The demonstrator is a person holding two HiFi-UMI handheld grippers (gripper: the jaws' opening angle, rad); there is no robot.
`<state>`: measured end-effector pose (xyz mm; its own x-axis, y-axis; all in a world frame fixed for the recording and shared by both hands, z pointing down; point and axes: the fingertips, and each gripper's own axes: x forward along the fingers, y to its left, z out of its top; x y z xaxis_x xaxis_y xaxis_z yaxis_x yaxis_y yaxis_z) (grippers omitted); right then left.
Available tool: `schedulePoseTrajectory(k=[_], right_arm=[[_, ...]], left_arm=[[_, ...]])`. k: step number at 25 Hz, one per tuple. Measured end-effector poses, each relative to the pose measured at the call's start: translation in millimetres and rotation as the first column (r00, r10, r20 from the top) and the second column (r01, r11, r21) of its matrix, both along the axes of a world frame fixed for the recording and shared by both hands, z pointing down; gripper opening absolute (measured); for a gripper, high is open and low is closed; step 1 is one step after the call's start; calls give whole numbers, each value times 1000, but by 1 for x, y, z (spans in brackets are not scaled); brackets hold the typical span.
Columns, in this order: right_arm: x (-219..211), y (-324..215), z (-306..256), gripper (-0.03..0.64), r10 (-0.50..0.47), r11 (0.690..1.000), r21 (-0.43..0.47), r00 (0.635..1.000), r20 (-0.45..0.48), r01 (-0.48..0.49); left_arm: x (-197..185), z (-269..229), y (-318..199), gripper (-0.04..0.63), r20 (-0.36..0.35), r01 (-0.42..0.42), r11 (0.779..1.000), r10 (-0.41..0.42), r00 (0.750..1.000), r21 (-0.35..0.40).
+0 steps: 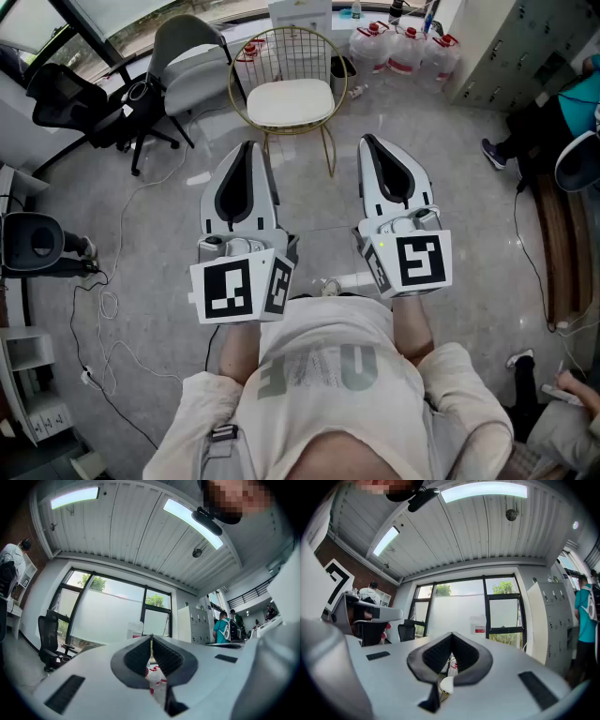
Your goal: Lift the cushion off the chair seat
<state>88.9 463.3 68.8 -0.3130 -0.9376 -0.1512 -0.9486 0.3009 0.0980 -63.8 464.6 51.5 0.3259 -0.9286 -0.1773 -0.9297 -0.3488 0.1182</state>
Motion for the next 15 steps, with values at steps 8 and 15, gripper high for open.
schedulePoseTrajectory(k=[8,15], right_arm=[[8,-7,0,14,2,1000,8,1000,-5,-2],[23,-16,1,15,-57,998,-11,992,116,59]], left_arm=[[2,2,-8,23,-8,8,1000,-8,1000,6],[14,-4,-14,23,-8,0,999,1,1000,44]])
